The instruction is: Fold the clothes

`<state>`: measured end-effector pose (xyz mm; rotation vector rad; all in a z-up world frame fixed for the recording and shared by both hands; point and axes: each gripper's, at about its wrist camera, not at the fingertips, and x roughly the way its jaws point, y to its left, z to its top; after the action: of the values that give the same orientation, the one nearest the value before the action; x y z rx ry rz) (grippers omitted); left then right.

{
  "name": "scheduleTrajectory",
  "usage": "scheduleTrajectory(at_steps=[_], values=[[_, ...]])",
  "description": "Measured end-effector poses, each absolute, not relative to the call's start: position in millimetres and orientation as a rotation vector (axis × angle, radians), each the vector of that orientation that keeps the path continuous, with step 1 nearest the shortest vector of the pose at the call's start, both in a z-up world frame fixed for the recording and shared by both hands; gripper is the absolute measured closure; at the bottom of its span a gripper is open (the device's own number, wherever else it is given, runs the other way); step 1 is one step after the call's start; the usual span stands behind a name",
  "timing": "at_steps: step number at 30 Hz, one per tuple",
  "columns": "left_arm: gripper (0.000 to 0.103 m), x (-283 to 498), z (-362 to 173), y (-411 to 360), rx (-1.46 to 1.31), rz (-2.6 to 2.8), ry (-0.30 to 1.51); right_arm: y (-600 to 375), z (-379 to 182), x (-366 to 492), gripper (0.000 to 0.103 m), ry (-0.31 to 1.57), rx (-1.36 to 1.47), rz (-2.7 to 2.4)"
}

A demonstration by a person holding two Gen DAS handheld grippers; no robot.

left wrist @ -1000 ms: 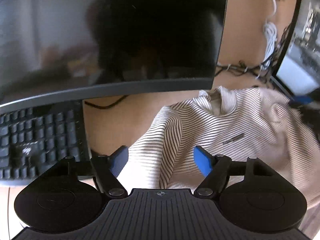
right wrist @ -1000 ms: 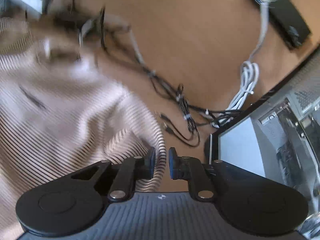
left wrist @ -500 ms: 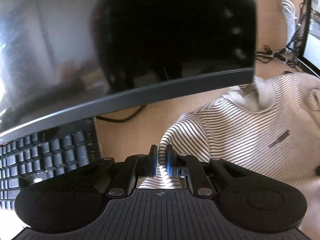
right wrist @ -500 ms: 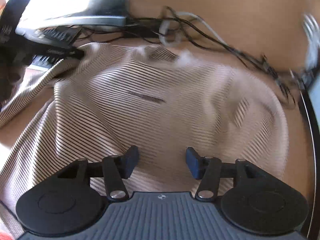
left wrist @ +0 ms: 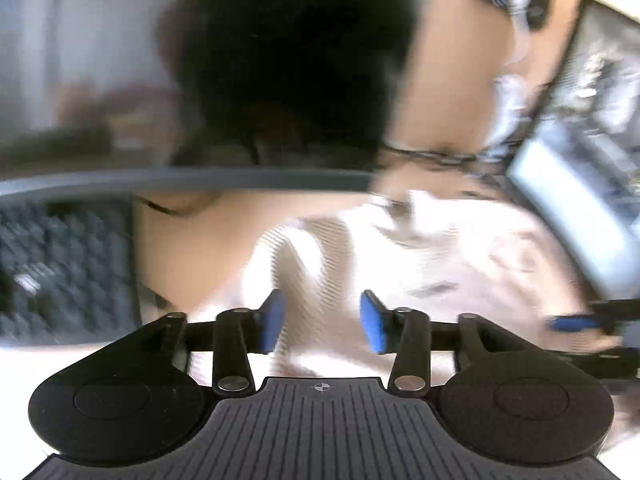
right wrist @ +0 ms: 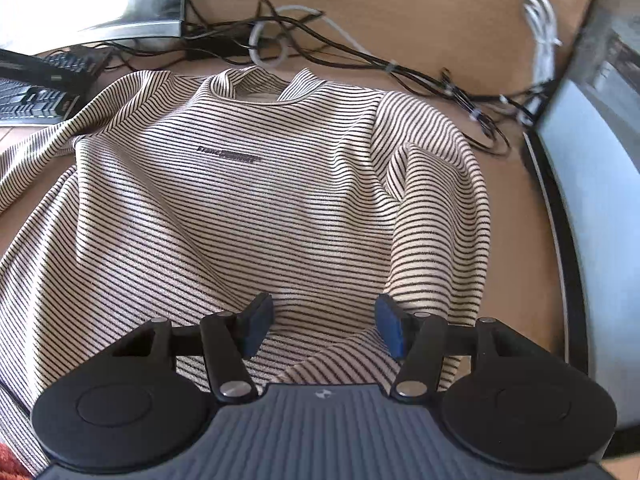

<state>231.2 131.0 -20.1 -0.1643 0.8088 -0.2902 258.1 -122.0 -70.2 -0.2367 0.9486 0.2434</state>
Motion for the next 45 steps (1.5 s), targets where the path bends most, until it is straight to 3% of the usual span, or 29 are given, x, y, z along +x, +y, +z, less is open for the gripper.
scheduleTrajectory(at_steps=[4, 9, 19, 24, 31, 39, 45], values=[[0.034, 207.0, -36.5, 110.6, -0.261, -0.401, 0.879, -154.8, -35.8, 222.1, 0.044, 0.884, 0.003, 0.242], [0.024, 180.3, -58.2, 91.0, -0.332, -0.433, 0.942, -223.7, -5.0, 168.9, 0.043, 0.846, 0.426, 0.112], [0.008, 150.7, -74.0, 91.3, -0.389, -0.445, 1.035, -233.2, -81.9, 120.9, 0.046, 1.016, 1.199, 0.062], [0.007, 148.3, -74.4, 96.5, -0.406, -0.455, 1.036, -203.7, -77.1, 135.7, 0.053, 0.963, 0.919, -0.010], [0.003, 151.1, -73.3, 96.4, -0.427, -0.460, 1.038, -189.1, -49.0, 178.1, 0.092, 0.862, 0.581, 0.002], [0.003, 148.0, -72.0, 103.9, -0.476, -0.446, 1.015, -190.0, 102.8, 241.1, 0.094, 0.558, 0.175, 0.060], [0.003, 134.2, -60.2, 119.5, -0.492, -0.382, 0.946, -157.7, 149.1, 287.8, 0.094, 0.521, 0.031, 0.170]])
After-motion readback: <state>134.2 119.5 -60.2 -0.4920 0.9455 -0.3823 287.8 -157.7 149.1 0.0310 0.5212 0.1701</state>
